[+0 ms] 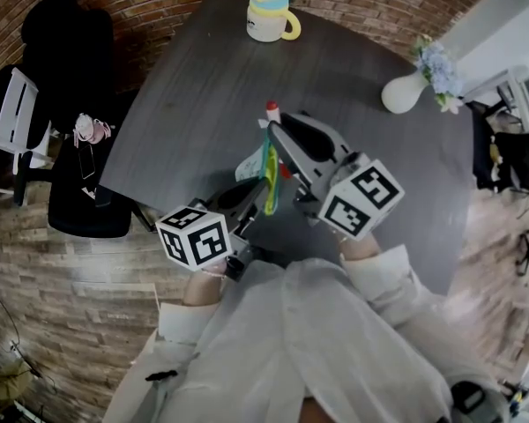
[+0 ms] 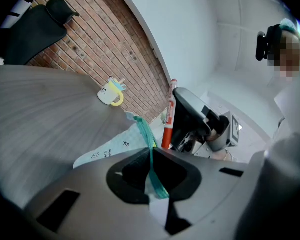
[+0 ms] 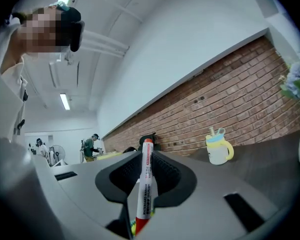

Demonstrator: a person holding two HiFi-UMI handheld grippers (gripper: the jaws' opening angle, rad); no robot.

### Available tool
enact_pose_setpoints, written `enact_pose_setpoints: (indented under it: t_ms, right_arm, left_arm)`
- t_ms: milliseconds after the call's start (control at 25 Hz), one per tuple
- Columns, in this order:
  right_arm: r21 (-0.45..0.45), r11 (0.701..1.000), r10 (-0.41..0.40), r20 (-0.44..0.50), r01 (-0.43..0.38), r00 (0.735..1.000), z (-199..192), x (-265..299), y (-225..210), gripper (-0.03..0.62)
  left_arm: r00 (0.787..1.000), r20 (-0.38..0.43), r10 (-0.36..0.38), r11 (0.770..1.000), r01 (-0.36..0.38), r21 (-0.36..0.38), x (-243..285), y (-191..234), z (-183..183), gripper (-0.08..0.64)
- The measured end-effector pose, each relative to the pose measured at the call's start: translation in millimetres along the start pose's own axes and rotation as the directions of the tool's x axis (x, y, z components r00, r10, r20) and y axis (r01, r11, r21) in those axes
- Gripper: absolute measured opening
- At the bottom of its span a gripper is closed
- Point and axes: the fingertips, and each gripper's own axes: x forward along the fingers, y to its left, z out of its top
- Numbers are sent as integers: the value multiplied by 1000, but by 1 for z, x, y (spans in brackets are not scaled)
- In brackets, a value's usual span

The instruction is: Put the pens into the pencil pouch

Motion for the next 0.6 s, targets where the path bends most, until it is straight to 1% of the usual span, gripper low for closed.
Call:
enact_pose_setpoints:
  t_ms: [160, 320, 480, 600]
  right_arm:
    - [-31, 999, 35, 67, -33, 997, 15, 10, 12, 64]
    - [-25, 999, 46, 126, -43, 991, 19, 14, 16, 64]
    - [-47, 997, 60, 148, -54, 987, 9, 13, 18, 64]
    - [-74, 995, 70, 140, -60, 988, 0, 9, 18, 64]
  left_arm:
    - [1000, 0, -2, 1000, 2, -3, 0, 1, 0, 23]
    - [1000, 4, -6, 1000, 6, -5, 0, 0, 0, 23]
    - [1000, 9, -6, 1000, 6, -10, -1, 0, 0, 23]
    - [1000, 16, -3, 1000, 3, -15, -2, 1, 1, 23]
